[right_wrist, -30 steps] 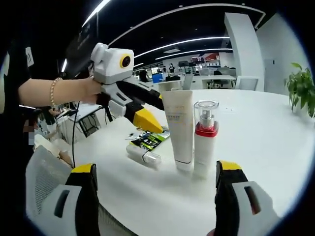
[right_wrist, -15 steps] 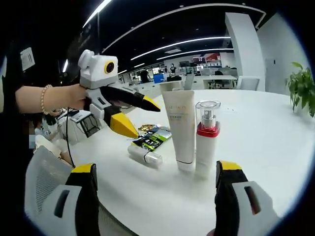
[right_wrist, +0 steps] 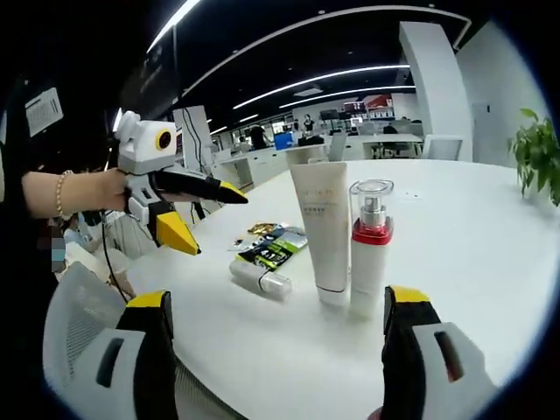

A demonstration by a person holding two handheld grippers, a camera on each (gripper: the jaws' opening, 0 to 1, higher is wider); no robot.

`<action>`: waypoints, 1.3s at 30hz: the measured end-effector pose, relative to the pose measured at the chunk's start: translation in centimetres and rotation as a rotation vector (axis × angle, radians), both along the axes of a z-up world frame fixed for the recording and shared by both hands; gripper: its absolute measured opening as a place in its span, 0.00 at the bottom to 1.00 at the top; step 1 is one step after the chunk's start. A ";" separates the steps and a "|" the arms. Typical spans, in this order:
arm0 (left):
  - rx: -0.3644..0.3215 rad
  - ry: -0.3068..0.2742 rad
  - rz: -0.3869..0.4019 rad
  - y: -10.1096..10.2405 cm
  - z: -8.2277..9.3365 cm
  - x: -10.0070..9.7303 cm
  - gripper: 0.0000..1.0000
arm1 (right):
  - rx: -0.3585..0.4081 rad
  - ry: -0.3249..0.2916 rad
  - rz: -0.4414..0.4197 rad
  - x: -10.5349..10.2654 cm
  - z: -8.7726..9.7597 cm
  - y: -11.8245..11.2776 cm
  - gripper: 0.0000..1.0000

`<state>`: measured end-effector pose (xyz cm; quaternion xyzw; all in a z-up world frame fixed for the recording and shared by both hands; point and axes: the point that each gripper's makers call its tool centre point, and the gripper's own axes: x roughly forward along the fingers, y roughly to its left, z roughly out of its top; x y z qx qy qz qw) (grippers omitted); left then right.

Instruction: Arrange the skincare products in the storage area until every visible bottle or jar stands upright without overlapping.

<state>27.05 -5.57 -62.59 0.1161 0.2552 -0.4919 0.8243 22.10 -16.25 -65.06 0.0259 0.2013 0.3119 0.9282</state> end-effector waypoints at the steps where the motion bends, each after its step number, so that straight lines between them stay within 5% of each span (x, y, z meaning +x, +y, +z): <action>1: -0.002 0.004 0.011 0.3 -0.1 -0.1 0.84 | -0.001 0.000 0.001 0.0 0.0 0.0 1.00; 17: -0.051 0.055 0.201 4.3 -0.5 -2.7 0.99 | 0.006 -0.001 0.014 -0.1 0.0 0.3 1.00; 39: -0.069 0.084 0.357 8.8 -1.0 -5.8 0.99 | 0.024 0.002 0.016 -0.3 0.1 0.3 1.00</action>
